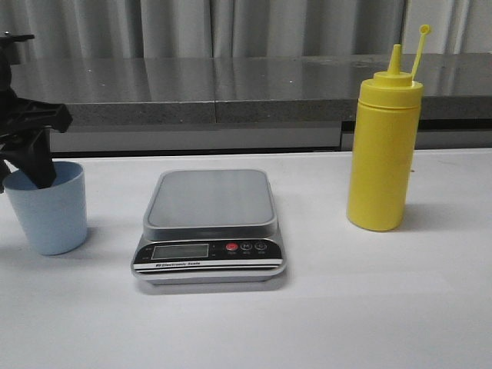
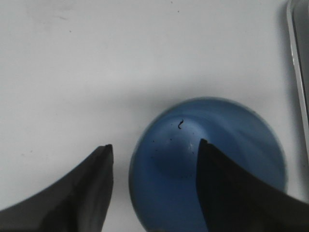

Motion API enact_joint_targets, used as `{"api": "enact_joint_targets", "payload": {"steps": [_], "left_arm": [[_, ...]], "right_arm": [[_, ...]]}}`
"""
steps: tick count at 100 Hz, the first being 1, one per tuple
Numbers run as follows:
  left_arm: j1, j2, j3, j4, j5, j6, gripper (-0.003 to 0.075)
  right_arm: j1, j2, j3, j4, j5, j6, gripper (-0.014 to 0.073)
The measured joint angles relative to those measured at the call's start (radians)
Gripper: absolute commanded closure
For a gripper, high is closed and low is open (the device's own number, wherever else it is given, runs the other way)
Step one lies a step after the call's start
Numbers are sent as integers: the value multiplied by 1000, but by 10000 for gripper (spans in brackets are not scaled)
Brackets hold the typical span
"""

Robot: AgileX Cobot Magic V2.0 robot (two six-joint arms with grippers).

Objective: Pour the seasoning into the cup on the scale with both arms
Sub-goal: 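Lower the left gripper onto the light blue cup and grasp its rim, then lift the blue cup with the left gripper and carry it over the scale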

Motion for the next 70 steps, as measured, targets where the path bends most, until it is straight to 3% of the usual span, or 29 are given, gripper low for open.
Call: {"api": "enact_joint_targets", "payload": {"steps": [14, 46, 70], "left_arm": [[0, 6, -5, 0, 0, 0, 366], [0, 6, -6, 0, 0, 0, 586], [0, 6, -6, 0, 0, 0, 668]], "right_arm": [[0, 0, 0, 0, 0, 0, 662], [0, 0, 0, 0, 0, 0, 662], [0, 0, 0, 0, 0, 0, 662]]}}
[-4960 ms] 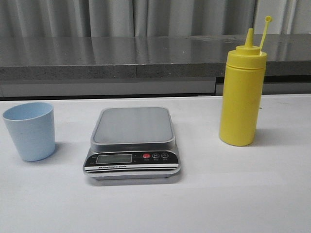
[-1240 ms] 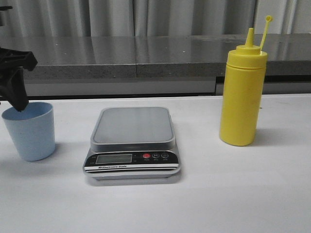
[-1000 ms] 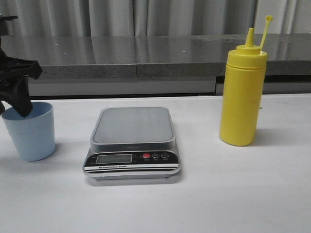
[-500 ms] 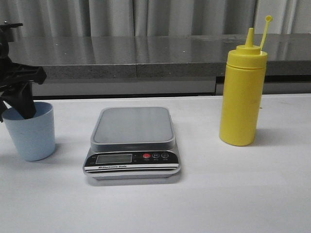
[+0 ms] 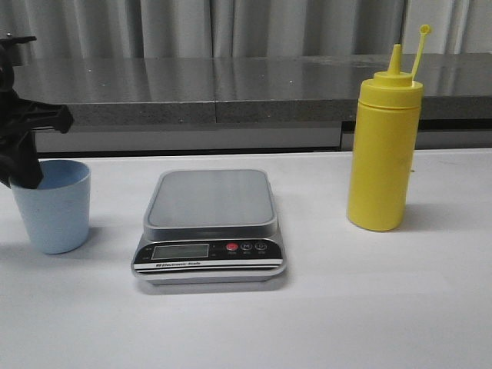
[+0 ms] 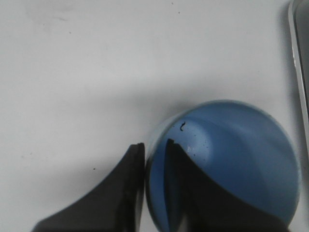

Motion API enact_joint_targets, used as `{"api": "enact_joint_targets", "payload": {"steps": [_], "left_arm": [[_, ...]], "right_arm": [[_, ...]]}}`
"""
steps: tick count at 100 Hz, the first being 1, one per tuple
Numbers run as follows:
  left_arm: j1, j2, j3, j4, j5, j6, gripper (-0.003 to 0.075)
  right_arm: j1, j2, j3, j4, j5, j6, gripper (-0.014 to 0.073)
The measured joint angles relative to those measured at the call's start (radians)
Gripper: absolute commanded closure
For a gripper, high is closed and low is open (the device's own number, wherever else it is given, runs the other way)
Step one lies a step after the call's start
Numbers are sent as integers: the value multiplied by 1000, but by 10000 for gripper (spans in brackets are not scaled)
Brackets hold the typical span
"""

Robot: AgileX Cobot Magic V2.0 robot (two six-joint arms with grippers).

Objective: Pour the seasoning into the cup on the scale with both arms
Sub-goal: 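Lift the blue cup with the left gripper and carry it over the scale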

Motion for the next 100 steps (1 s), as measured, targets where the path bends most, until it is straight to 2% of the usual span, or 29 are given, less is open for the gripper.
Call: {"api": "enact_joint_targets", "payload": {"steps": [32, 64, 80, 100], "left_arm": [[0, 1, -14, 0, 8, 0, 680], [-1, 4, -224, 0, 178, 2, 680], [-38, 4, -321, 2, 222, 49, 680], [-141, 4, -371, 2, 233, 60, 680]], "right_arm": [[0, 0, 0, 0, 0, 0, 662], [0, 0, 0, 0, 0, 0, 662], [0, 0, 0, 0, 0, 0, 662], [0, 0, 0, 0, 0, 0, 662]]}}
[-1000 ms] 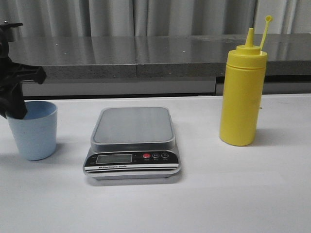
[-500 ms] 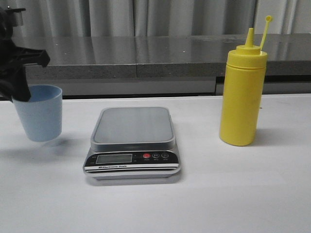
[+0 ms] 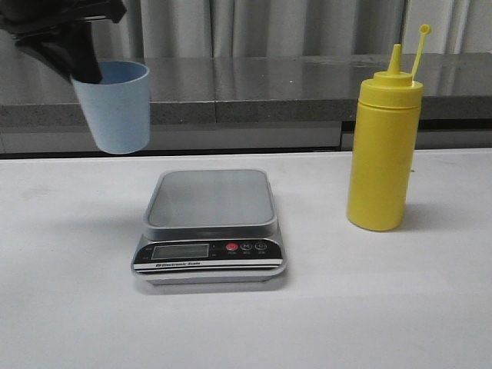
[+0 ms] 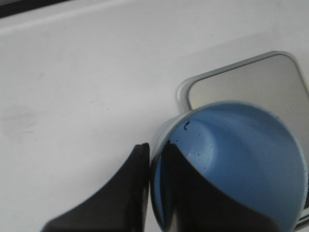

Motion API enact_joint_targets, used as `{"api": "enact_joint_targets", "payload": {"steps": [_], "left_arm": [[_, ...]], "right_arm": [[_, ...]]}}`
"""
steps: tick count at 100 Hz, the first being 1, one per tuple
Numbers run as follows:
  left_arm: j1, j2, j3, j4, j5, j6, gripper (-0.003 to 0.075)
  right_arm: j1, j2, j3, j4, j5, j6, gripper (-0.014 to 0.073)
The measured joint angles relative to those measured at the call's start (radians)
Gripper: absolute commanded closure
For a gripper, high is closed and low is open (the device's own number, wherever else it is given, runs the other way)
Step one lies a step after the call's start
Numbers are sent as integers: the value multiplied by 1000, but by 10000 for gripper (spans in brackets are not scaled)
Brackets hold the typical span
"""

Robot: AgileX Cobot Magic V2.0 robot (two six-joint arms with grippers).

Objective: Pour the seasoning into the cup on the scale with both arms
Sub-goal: 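Lift the blue cup with the left gripper and carry it over the scale, then set the blue cup on the scale and open the left gripper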

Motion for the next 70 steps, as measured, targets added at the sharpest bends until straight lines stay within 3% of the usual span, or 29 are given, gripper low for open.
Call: {"api": "enact_joint_targets", "payload": {"steps": [32, 70], "left_arm": [[-154, 47, -3, -3, 2, 2, 680], [-177, 143, -14, -29, 0, 2, 639]], "right_arm": [[0, 0, 0, 0, 0, 0, 662], [0, 0, 0, 0, 0, 0, 662]]}}
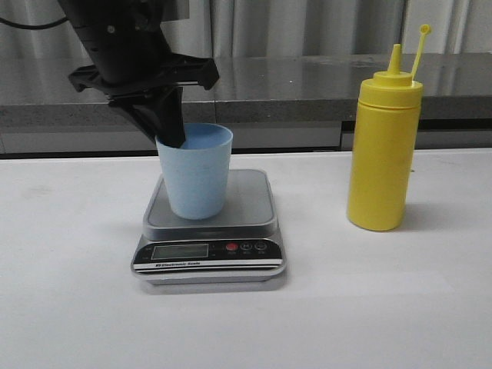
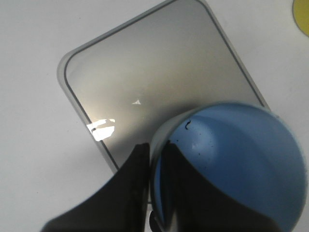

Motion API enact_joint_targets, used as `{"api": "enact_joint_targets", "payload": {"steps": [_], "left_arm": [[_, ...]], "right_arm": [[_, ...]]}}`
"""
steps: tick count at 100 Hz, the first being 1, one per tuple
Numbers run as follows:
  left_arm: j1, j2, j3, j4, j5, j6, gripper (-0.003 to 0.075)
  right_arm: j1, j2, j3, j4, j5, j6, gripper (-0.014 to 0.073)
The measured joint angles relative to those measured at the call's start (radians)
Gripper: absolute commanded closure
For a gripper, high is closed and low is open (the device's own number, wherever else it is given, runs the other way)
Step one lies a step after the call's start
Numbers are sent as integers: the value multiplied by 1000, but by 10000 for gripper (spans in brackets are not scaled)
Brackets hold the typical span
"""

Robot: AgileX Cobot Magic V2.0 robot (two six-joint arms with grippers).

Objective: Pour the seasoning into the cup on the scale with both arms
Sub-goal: 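Set the blue cup on the scale and open the left gripper, then raise the left gripper away from the cup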

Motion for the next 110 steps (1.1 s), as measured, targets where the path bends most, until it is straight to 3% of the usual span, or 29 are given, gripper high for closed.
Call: {"api": "enact_joint_targets", "payload": {"steps": [23, 29, 83, 110], "left_arm": [[0, 2, 0, -2, -2, 0, 439], [0, 2, -1, -2, -2, 0, 421], [0, -78, -9, -4, -6, -2, 426], [74, -200, 1, 44, -8, -72, 503]], "right_arm": [[0, 0, 0, 0, 0, 0, 662], [0, 0, 0, 0, 0, 0, 662], [0, 0, 0, 0, 0, 0, 662], [0, 0, 0, 0, 0, 0, 662]]}}
